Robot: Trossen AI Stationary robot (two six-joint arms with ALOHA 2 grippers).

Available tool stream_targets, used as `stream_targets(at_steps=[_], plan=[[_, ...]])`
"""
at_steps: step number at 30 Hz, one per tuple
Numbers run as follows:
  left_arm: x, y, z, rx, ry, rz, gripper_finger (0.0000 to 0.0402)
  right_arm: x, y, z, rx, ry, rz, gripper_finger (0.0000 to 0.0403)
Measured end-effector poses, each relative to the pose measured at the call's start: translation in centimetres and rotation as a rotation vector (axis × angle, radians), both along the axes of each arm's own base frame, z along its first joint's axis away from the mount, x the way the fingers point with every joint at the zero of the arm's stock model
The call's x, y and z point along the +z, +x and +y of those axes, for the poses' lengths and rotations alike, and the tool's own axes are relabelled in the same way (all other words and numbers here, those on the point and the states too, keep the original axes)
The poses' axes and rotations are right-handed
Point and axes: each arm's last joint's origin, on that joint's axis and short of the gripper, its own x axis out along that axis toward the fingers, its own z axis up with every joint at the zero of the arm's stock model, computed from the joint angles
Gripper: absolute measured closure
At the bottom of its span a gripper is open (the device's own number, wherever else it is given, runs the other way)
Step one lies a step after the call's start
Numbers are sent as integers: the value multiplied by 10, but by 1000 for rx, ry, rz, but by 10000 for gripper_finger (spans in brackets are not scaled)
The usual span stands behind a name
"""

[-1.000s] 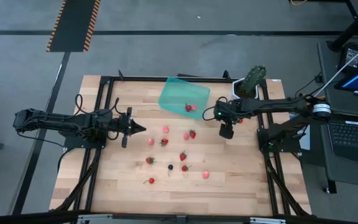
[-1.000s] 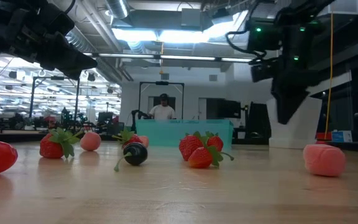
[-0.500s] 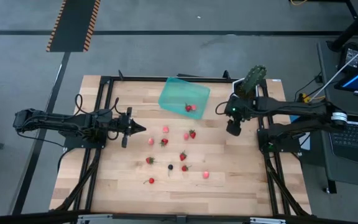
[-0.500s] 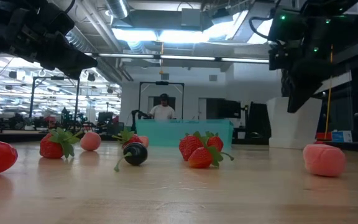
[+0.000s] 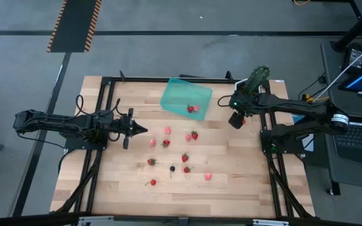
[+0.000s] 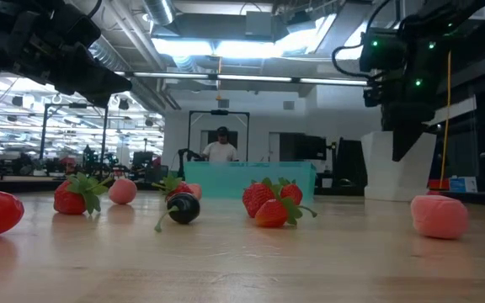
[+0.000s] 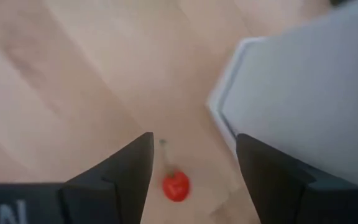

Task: Pick and placing Produce into tupperware
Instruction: Put the red cherry into the light blue bin

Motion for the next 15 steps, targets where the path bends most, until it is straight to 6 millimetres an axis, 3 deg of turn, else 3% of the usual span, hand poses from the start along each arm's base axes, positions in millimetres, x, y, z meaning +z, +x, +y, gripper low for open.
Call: stream_targets(at_steps=[15], plan=[[0,0,0,0,0,3,401,-16,6,-6,-56,25,94,171]])
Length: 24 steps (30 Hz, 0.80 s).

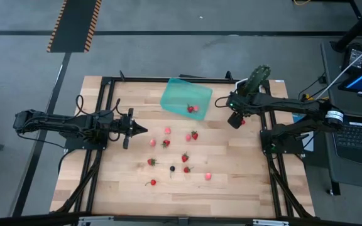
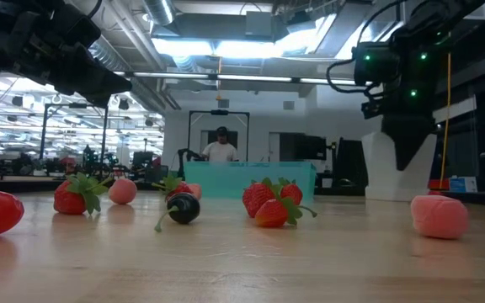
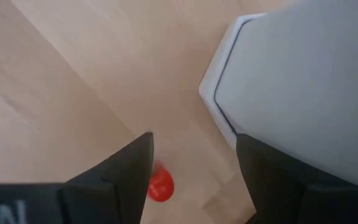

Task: Pick and placing Produce into tupperware
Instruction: Put the red cherry into the light blue bin

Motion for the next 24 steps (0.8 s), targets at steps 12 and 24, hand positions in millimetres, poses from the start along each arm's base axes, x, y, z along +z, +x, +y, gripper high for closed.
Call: stream_targets(at_steps=[12,24], plan=[[0,0,0,0,0,3,401,-3,5,19,57,86,-11,171],[0,0,0,0,0,3,401,-3,6,27,33,21,21,171]])
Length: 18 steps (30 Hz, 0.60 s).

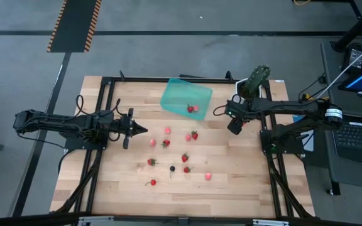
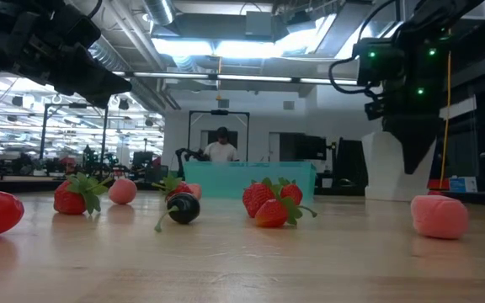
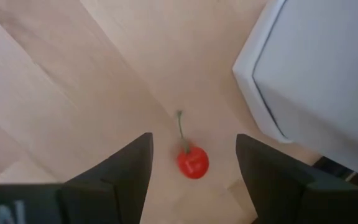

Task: Pick and placing Produce into tupperware
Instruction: Put the red cherry into the light blue bin

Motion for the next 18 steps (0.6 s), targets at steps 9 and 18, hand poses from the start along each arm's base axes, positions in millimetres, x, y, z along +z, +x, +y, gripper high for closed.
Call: stream_targets(at_steps=[9,18], plan=[[0,0,0,0,4,0,401,0,-28,21,-192,67,255,171],[0,0,0,-1,6,-5,401,-4,-17,40,-96,34,123,171]])
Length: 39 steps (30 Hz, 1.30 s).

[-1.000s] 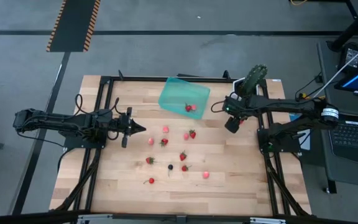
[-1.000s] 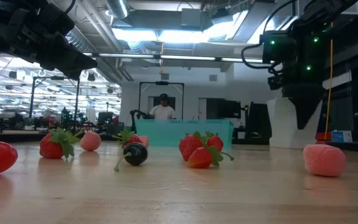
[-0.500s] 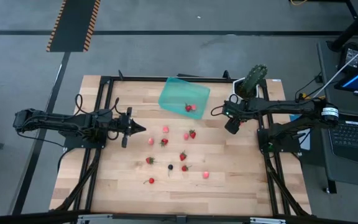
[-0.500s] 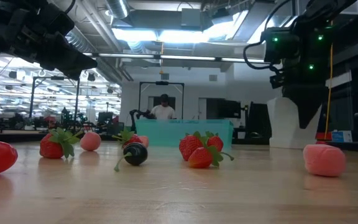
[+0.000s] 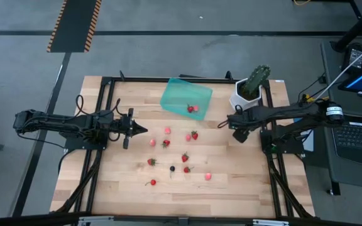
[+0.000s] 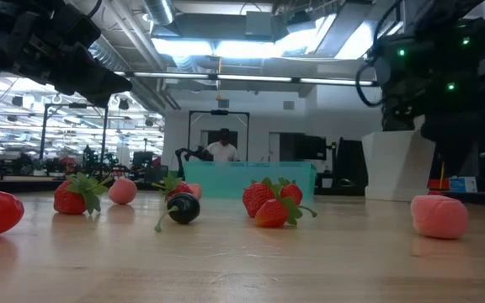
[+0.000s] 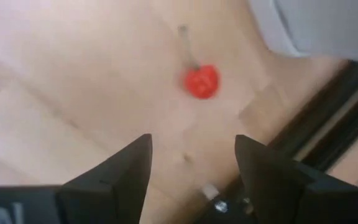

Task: Pick and placing Produce into tupperware
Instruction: Put the red cherry into the light blue bin

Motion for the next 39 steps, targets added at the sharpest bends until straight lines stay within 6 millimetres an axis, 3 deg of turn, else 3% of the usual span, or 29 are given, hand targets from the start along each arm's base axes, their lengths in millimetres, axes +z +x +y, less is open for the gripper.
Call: stream_targets(at_steps=[13,28,39], plan=[[0,0,0,0,0,-1,401,-1,6,6,-2,56,-67,171],[0,0,0,0,1,0,401,-1,8,3,-16,-70,-95,171],[0,0,0,0,0,0,401,-43,-10,-2,-44,-112,-105,171]])
